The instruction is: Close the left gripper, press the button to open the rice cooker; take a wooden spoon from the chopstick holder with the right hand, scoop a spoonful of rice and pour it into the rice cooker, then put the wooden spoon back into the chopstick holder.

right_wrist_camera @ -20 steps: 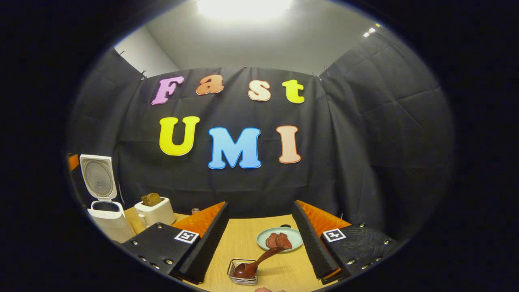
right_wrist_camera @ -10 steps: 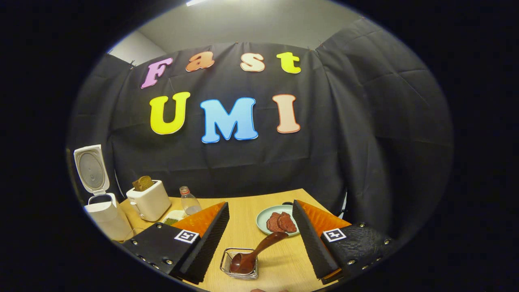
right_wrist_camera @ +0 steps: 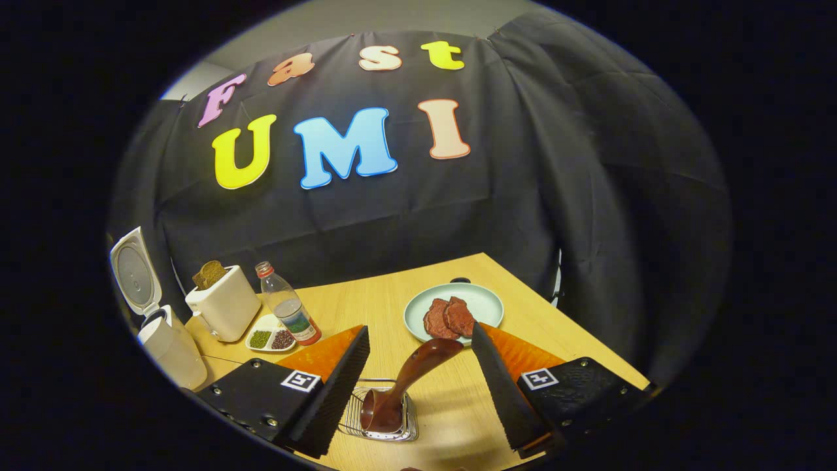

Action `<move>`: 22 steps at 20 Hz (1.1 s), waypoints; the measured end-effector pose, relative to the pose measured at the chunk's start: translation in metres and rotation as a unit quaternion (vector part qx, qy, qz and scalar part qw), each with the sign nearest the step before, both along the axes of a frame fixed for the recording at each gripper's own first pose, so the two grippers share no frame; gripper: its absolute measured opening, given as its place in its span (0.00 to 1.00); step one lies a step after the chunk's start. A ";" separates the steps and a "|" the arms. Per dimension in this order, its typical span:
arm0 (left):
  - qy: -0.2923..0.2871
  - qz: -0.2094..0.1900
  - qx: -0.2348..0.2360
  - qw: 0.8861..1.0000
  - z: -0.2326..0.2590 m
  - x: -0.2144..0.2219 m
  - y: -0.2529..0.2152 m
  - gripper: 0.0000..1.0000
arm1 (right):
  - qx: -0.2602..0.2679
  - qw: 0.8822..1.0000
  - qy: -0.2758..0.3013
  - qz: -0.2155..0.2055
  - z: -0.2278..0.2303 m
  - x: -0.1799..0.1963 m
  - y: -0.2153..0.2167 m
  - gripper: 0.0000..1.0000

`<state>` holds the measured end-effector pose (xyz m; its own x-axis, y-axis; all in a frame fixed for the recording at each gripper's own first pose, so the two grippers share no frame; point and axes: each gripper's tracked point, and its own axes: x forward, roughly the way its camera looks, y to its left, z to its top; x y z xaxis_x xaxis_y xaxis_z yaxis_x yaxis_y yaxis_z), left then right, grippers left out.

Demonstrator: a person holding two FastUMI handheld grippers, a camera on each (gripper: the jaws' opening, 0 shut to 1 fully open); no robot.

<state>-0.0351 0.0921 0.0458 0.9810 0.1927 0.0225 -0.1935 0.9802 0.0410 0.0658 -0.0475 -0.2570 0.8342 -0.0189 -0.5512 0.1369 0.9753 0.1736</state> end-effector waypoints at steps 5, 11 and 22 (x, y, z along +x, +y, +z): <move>0.010 0.003 0.008 1.000 -0.003 0.001 -0.002 0.98 | 0.034 0.998 0.050 -0.002 -0.036 -0.007 0.010 0.96; 0.019 0.000 0.017 1.000 -0.008 -0.001 -0.004 0.98 | 0.065 0.994 0.083 0.003 -0.053 -0.009 0.023 0.77; 0.010 0.000 0.003 1.000 -0.010 0.003 0.012 0.98 | 0.044 0.996 0.070 0.037 -0.028 -0.016 0.045 0.09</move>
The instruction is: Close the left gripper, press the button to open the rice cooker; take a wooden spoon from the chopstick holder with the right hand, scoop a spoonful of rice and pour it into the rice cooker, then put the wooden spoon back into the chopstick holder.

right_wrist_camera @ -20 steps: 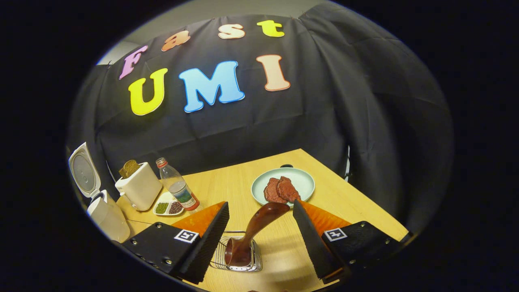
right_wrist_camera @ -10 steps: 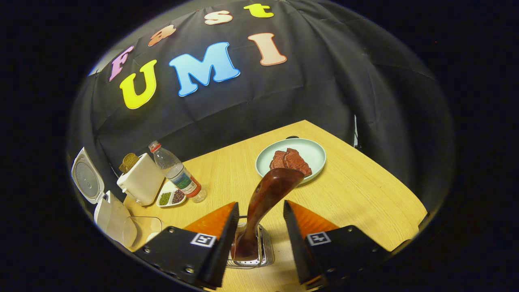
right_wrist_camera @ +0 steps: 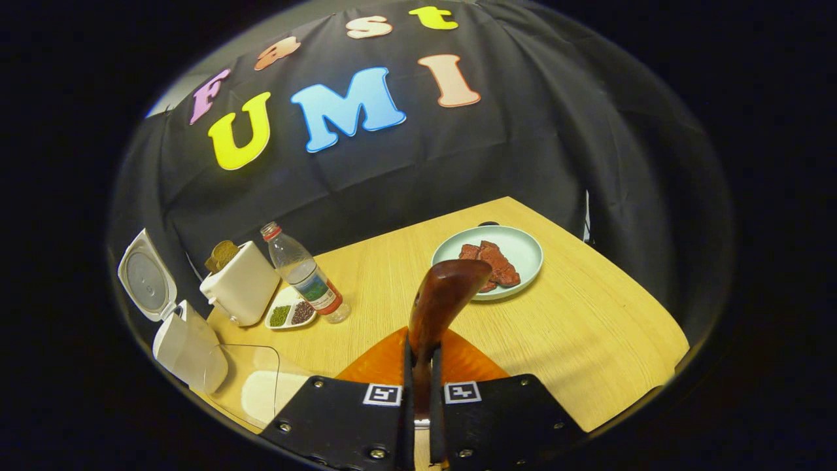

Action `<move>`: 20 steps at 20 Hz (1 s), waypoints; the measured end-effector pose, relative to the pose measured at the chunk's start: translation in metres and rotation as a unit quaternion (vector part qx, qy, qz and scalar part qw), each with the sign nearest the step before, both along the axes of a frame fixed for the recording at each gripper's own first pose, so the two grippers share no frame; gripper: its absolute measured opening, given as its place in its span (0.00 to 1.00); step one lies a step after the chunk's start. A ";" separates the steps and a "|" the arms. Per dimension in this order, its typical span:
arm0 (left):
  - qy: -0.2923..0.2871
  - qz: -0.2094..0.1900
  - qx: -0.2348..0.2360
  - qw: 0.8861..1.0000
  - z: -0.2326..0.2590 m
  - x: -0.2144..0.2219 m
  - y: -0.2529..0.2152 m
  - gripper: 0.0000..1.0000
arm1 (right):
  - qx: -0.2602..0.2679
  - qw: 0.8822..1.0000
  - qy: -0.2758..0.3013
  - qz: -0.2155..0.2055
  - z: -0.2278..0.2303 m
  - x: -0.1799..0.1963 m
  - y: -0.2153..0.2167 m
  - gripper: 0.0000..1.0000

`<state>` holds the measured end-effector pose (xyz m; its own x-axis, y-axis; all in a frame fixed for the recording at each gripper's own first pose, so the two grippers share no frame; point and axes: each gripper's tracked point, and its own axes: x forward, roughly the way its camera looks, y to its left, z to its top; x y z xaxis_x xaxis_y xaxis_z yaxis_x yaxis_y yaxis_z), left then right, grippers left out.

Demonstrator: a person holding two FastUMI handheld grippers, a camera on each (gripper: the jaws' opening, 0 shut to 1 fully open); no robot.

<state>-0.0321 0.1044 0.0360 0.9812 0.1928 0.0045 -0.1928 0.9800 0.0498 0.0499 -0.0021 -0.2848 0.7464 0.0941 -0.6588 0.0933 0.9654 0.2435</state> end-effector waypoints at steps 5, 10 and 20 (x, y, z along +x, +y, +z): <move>-0.009 -0.011 -0.012 1.000 -0.001 0.005 0.012 0.98 | -0.027 0.999 -0.040 -0.010 0.047 0.000 0.000 0.05; -0.009 -0.017 -0.037 0.999 -0.013 0.010 0.033 0.98 | -0.024 0.996 -0.088 -0.010 0.102 0.005 0.018 0.09; -0.003 -0.020 -0.050 0.999 -0.025 0.012 0.086 0.96 | -0.001 0.992 -0.120 0.049 0.129 -0.006 0.120 0.09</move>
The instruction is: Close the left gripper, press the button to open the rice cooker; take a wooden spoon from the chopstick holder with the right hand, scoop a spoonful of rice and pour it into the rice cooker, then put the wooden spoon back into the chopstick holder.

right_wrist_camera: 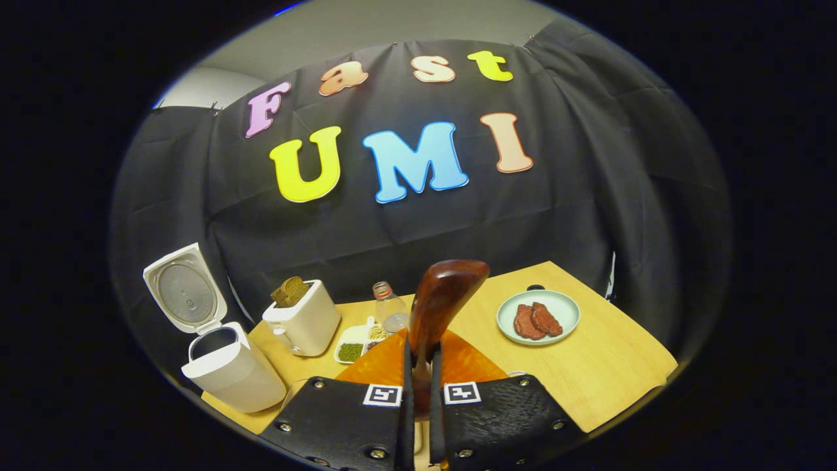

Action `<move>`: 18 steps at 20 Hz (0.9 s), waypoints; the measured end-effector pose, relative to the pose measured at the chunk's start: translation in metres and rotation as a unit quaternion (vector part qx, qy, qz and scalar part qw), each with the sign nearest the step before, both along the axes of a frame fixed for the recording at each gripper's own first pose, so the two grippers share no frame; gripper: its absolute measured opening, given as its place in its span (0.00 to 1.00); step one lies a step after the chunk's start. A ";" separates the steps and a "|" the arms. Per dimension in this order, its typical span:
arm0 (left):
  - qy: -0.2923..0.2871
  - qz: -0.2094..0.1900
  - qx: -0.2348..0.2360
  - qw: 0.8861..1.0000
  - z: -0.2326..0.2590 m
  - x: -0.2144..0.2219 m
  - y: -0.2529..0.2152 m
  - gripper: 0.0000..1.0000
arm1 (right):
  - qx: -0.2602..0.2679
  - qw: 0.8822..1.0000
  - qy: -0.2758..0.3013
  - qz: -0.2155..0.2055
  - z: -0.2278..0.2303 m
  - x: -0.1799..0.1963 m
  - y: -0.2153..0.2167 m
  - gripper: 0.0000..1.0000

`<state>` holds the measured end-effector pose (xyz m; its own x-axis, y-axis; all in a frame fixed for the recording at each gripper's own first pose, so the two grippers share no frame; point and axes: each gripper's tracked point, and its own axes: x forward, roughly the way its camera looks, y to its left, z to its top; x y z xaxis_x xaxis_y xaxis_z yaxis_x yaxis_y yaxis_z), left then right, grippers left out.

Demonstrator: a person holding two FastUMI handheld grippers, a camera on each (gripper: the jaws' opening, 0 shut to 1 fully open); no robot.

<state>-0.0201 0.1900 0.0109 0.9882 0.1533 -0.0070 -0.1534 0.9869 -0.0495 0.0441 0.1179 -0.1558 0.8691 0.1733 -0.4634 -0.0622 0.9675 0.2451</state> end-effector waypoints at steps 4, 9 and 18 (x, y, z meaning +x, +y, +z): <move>0.005 0.004 0.011 1.000 -0.004 -0.004 0.023 0.97 | -0.039 0.999 0.008 0.031 -0.023 -0.008 0.033 0.09; 0.013 0.014 0.018 1.000 -0.010 -0.011 0.049 0.97 | -0.120 0.990 0.001 0.069 -0.053 -0.011 0.064 0.09; 0.024 0.028 0.031 0.999 -0.020 -0.024 0.073 0.97 | -0.258 0.958 -0.026 0.124 -0.104 -0.013 0.098 0.10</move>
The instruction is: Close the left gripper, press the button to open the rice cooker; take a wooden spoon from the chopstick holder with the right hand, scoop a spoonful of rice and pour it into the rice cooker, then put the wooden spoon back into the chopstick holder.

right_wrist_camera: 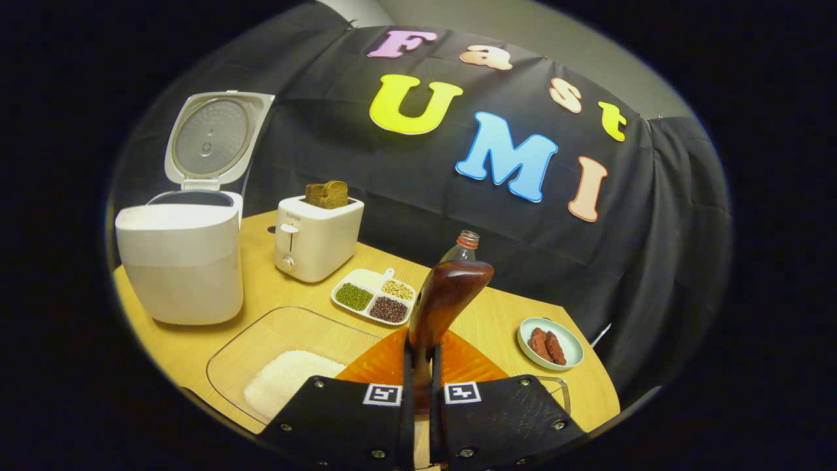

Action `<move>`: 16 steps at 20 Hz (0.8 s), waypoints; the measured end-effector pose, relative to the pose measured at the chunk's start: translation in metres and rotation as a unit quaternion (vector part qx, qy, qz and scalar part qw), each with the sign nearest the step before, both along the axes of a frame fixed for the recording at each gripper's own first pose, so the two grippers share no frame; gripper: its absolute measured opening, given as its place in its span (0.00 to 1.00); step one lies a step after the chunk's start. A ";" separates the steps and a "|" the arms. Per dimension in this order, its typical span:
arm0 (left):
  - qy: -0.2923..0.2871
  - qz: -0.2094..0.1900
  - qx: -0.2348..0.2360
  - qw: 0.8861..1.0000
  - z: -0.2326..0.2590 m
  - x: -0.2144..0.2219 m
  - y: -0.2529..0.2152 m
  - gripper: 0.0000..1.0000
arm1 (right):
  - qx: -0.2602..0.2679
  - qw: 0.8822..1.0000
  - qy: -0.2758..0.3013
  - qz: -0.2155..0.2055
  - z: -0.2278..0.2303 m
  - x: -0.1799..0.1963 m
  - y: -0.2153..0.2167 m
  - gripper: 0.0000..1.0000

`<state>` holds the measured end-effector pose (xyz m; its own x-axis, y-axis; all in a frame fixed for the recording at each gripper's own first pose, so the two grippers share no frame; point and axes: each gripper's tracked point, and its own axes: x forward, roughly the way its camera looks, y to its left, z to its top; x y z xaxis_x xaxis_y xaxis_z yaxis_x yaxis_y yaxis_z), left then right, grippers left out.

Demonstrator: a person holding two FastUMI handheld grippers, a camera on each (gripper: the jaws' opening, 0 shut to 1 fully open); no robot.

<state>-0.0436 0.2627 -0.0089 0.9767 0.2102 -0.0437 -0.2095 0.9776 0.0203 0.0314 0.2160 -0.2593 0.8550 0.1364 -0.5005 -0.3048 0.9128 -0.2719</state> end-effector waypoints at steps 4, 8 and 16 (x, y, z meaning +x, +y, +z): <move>-0.002 0.002 -0.002 1.000 0.001 -0.003 0.002 0.96 | -0.012 1.000 0.002 -0.005 -0.010 -0.002 0.009 0.10; -0.001 0.003 -0.008 1.000 -0.002 -0.005 0.001 0.97 | 0.007 0.999 0.028 0.015 -0.023 -0.014 0.033 0.09; 0.000 0.001 -0.012 1.000 -0.004 -0.007 -0.005 0.97 | 0.194 0.975 0.102 -0.049 -0.021 -0.025 0.040 0.10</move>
<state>-0.0506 0.2579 -0.0129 0.9762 0.2111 -0.0497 -0.2115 0.9774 -0.0026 0.0060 0.2556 -0.2807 0.7611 0.2721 -0.5887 -0.2235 0.9622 0.1558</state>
